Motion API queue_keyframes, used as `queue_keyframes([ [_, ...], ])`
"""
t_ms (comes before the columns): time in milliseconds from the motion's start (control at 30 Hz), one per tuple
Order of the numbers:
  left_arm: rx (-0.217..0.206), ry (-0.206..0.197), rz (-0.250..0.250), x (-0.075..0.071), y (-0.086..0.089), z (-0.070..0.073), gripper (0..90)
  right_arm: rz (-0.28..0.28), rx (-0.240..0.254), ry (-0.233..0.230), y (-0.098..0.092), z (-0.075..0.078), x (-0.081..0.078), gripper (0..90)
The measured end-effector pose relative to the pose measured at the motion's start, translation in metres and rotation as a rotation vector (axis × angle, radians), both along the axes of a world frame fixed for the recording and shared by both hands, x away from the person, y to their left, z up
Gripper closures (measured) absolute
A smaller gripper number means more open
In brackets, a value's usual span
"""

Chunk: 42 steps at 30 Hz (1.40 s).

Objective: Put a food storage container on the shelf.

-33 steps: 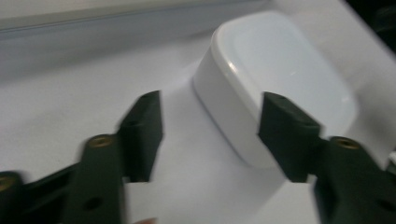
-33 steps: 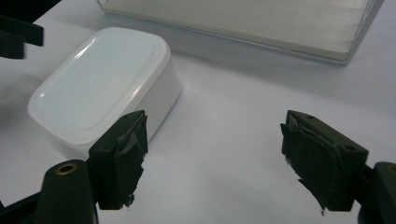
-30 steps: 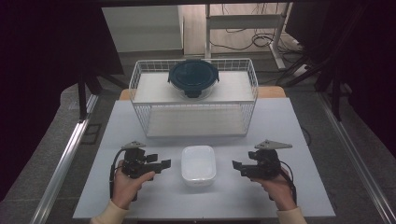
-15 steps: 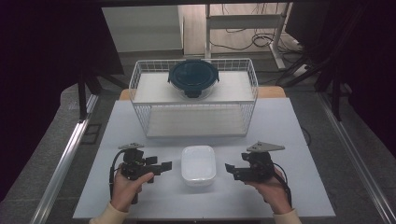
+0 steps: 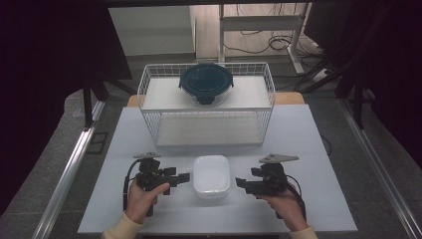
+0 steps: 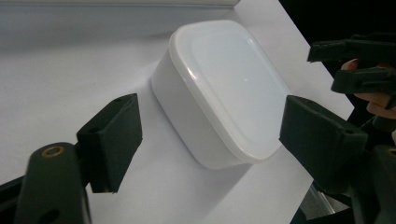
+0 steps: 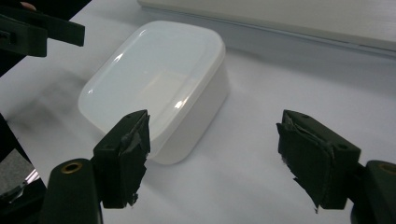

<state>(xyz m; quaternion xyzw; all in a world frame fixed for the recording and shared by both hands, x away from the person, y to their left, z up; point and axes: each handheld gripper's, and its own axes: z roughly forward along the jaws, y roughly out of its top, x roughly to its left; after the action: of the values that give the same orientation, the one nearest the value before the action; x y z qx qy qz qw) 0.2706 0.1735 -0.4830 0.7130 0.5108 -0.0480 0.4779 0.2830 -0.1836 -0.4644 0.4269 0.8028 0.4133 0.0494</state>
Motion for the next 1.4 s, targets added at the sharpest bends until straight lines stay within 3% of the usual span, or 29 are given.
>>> queue_keyframes([
  [100, -0.014, -0.006, -0.021, 0.001, -0.004, 0.003, 22.5, 0.009, 0.005, 0.015, 0.004, -0.002, 0.003, 26.4],
  [200, -0.001, -0.010, -0.034, 0.004, -0.010, 0.002, 23.9, 0.012, 0.027, 0.046, 0.009, -0.006, 0.008, 28.9],
  [333, -0.023, 0.037, -0.046, 0.009, -0.011, -0.005, 25.5, 0.011, 0.055, 0.100, 0.012, -0.013, 0.018, 31.9],
  [533, -0.070, 0.066, -0.048, 0.016, -0.010, -0.014, 28.4, 0.002, 0.125, 0.155, 0.011, -0.020, 0.032, 36.2],
  [600, -0.117, 0.110, -0.053, 0.019, -0.009, -0.021, 29.5, 0.001, 0.148, 0.176, 0.012, -0.022, 0.037, 38.2],
  [667, -0.113, 0.120, -0.046, 0.022, -0.008, -0.026, 30.8, 0.003, 0.168, 0.199, 0.013, -0.025, 0.040, 39.8],
  [833, -0.142, 0.118, -0.054, 0.024, -0.006, -0.029, 38.2, 0.002, 0.177, 0.218, 0.015, -0.027, 0.042, 44.5],
  [967, -0.178, 0.148, -0.062, 0.026, -0.007, -0.037, 43.3, 0.002, 0.195, 0.239, 0.017, -0.030, 0.043, 47.1],
  [1033, -0.230, 0.182, -0.072, 0.028, -0.006, -0.042, 45.3, 0.002, 0.191, 0.246, 0.018, -0.031, 0.043, 48.3],
  [1167, -0.248, 0.204, -0.082, 0.030, -0.007, -0.048, 52.8, 0.014, 0.210, 0.260, 0.020, -0.031, 0.042, 54.2],
  [1200, -0.279, 0.224, -0.096, 0.031, -0.007, -0.050, 60.0, 0.023, 0.222, 0.276, 0.021, -0.032, 0.042, 59.5],
  [1400, -0.309, 0.226, -0.084, 0.029, -0.002, -0.049, 70.3, -0.004, 0.266, 0.321, 0.020, -0.032, 0.040, 65.8],
])
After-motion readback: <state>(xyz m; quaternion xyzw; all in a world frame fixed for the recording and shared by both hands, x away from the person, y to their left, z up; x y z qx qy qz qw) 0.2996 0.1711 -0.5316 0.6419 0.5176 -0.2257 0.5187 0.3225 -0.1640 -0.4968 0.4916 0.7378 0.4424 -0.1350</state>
